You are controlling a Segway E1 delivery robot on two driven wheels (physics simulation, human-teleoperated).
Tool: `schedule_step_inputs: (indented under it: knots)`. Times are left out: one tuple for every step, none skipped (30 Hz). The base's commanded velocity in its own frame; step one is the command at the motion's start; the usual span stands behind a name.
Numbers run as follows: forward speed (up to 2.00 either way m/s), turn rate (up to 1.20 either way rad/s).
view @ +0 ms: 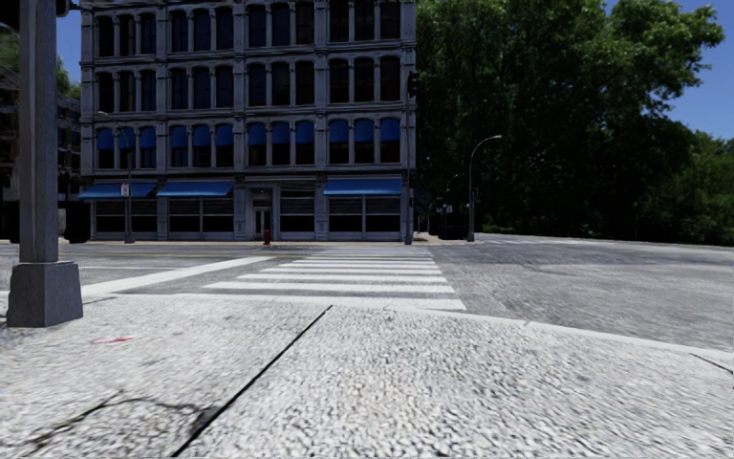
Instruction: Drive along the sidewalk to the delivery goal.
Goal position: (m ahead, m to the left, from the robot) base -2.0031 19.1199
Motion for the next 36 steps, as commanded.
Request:
schedule_step_inputs:
  knots:
    - [1.4,1.05]
    - [1.4,1.05]
    - [1.4,1.05]
    - [1.4,1.05]
    - [1.4,1.05]
    - [1.4,1.05]
    - [1.4,1.05]
    - [1.4,1.05]
    - [1.4,1.05]
    - [1.4,1.05]
    - [1.4,1.05]
    - [1.4,1.05]
    - [1.4,1.05]
    - [1.4,1.05]
    - [1.4,1.05]
    - [1.4,1.05]
    - [1.4,1.05]
    - [1.4,1.05]
    - [1.4,1.05]
    - [1.4,1.04]
    - [1.4,1.04]
    - [1.4,1.03]
    - [1.4,1.03]
    - [1.4,1.03]
    - [1.4,1.04]
    - [1.4,1.03]
    - [1.4,0.96]
    - [1.4,0.95]
    - [1.4,0.95]
    - [1.4,0.95]
    - [1.4,0.95]
    - [1.4,0.95]
    - [1.4,0.95]
    - [1.4,0.95]
    - [1.4,0.95]
    - [1.4,0.95]
